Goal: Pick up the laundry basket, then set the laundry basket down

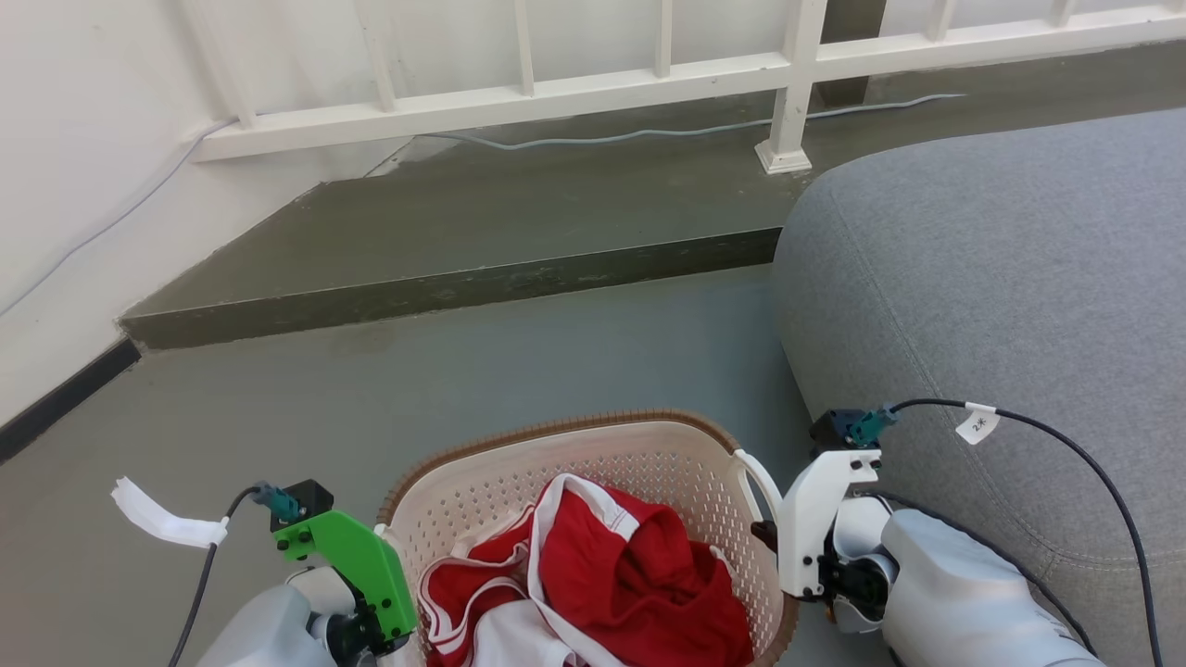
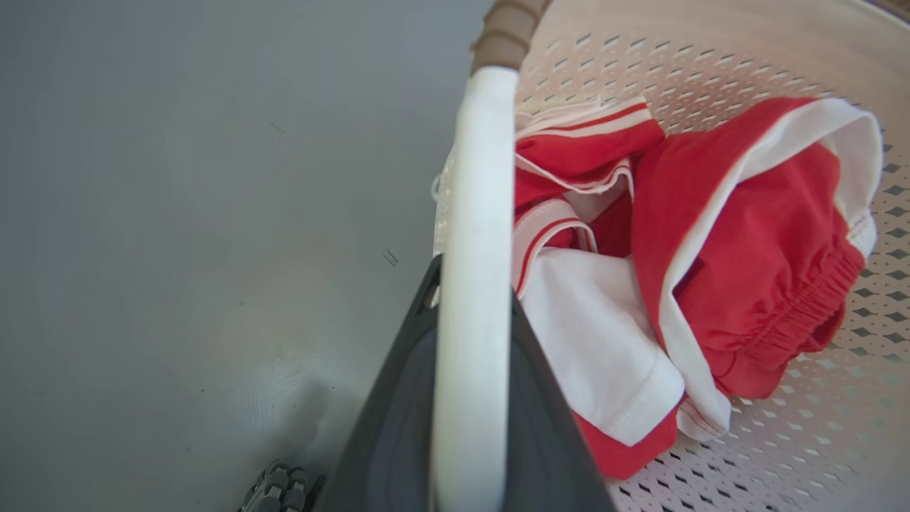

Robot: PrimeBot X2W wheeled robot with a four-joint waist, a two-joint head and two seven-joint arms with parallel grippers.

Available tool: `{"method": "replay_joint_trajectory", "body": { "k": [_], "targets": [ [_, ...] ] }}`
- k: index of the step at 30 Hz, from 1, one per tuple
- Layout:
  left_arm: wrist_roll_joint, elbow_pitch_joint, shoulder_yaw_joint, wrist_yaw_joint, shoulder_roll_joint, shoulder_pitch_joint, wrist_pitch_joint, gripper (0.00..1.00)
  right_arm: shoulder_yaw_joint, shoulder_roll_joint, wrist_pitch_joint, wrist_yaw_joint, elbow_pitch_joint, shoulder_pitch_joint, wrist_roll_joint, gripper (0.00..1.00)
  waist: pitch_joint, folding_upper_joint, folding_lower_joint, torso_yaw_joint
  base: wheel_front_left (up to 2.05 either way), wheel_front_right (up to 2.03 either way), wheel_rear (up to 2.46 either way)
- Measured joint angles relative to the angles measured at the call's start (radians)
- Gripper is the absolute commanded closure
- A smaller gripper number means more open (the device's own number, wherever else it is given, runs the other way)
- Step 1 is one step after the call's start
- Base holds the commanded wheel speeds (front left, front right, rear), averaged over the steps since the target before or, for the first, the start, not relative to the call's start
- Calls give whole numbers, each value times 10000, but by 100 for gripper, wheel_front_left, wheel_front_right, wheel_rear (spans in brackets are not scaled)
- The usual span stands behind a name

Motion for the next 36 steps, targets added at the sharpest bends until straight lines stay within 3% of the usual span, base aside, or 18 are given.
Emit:
{"method": "replay_joint_trajectory", "body": {
  "k": [20,36],
  "targets": [
    [-107,-59,-178,0,0,116,-13,100,92,4,-109,0,182,-1,81,100,122,0,0,82,0,0,0],
    [-150,-242,-286,0,2,117,-397,100,104,6,-447,0,261,-24,159,100,830,0,0,175,0,0,0]
  ]
}}
